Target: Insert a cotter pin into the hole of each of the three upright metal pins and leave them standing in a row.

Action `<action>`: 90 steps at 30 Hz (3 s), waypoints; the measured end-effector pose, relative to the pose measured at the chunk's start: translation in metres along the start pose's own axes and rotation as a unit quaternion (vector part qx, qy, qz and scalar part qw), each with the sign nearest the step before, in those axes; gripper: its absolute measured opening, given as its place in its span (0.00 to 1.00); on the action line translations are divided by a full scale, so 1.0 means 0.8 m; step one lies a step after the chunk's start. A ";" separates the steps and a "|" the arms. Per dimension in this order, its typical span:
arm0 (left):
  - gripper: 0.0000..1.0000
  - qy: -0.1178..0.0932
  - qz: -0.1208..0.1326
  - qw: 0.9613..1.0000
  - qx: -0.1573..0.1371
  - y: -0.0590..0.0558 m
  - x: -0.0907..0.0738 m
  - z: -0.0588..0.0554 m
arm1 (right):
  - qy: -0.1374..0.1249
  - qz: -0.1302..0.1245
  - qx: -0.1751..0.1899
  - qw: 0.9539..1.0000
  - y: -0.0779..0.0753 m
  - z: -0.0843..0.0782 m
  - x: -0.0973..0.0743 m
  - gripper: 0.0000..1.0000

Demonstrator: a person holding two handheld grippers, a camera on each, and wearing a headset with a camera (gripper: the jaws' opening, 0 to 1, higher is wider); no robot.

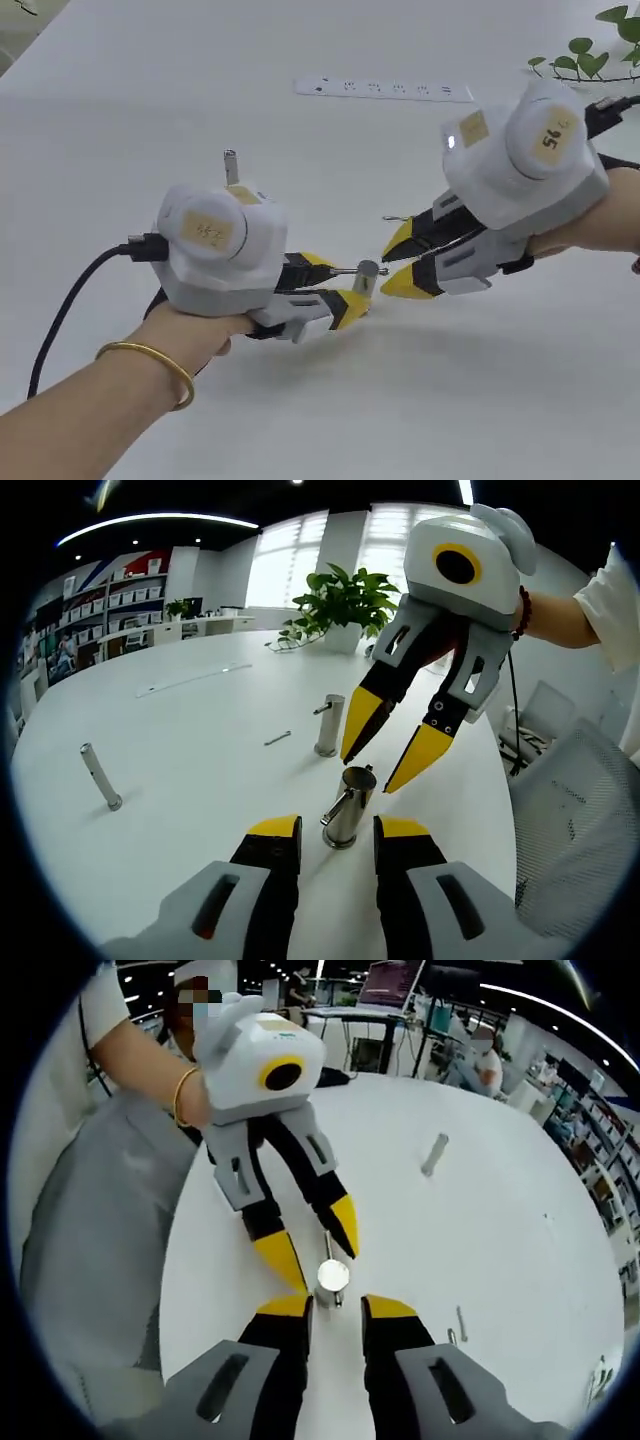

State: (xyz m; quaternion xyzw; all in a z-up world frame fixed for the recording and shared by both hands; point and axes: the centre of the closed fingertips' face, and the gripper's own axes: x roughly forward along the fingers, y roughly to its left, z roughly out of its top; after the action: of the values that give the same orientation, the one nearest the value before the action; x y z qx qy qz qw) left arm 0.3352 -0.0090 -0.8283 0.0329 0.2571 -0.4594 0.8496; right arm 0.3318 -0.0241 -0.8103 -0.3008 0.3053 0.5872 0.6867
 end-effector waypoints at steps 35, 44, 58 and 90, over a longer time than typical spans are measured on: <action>0.45 -0.031 0.015 0.999 0.021 -0.017 -0.075 0.013 | -0.085 -0.049 0.060 0.993 0.004 0.018 0.023 0.13; 0.45 -0.026 0.025 0.999 0.019 -0.014 -0.080 0.008 | -0.085 -0.054 0.055 0.993 -0.015 0.031 0.020 0.13; 0.45 -0.038 0.036 0.999 0.007 -0.013 -0.085 0.010 | -0.078 -0.061 0.060 0.993 -0.050 0.031 0.023 0.13; 0.45 -0.039 0.040 0.998 -0.002 -0.009 -0.085 0.007 | -0.071 -0.062 0.070 0.993 -0.076 0.026 0.034 0.13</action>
State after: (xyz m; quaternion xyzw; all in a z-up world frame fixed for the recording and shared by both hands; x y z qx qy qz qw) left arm 0.3017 0.0369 -0.7905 0.0234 0.2236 -0.4252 0.8767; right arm 0.3968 0.0012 -0.8151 -0.2282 0.2771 0.5407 0.7607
